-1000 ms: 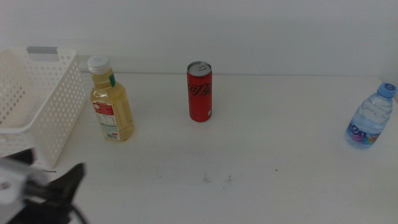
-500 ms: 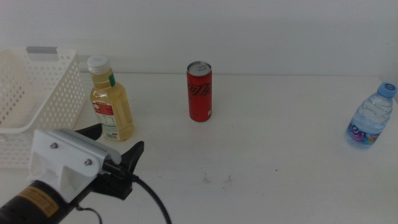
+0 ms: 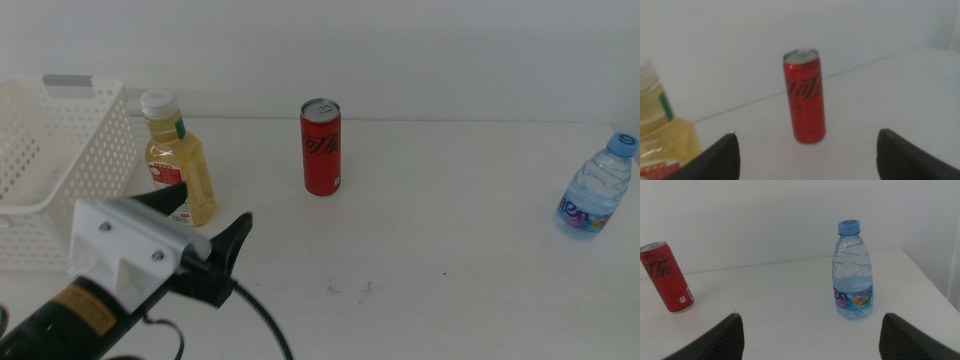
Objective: Use arms to grab the bottles and put them into the dustbin to the left of the table.
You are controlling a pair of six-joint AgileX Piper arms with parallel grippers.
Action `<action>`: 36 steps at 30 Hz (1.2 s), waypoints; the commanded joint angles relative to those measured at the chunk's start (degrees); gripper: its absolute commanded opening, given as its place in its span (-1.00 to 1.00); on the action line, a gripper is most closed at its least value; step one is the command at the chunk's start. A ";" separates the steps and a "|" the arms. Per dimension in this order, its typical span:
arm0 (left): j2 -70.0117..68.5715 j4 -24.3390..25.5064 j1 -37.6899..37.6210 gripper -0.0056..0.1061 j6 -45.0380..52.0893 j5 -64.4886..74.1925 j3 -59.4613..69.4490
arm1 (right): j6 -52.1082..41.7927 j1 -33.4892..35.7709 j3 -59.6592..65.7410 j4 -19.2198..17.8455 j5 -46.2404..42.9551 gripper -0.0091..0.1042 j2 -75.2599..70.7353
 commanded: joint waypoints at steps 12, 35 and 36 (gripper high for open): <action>19.17 6.24 -0.22 0.77 -7.95 0.13 -16.24 | -0.14 -0.45 0.16 -0.19 -0.34 0.76 -0.30; 52.88 5.89 -0.22 0.77 -9.51 -0.20 -51.73 | -0.14 -0.45 0.16 -0.19 -0.34 0.76 -0.30; 53.41 5.89 -0.22 0.77 -9.51 0.35 -52.82 | -0.14 -0.45 0.16 -0.19 -0.34 0.76 -0.30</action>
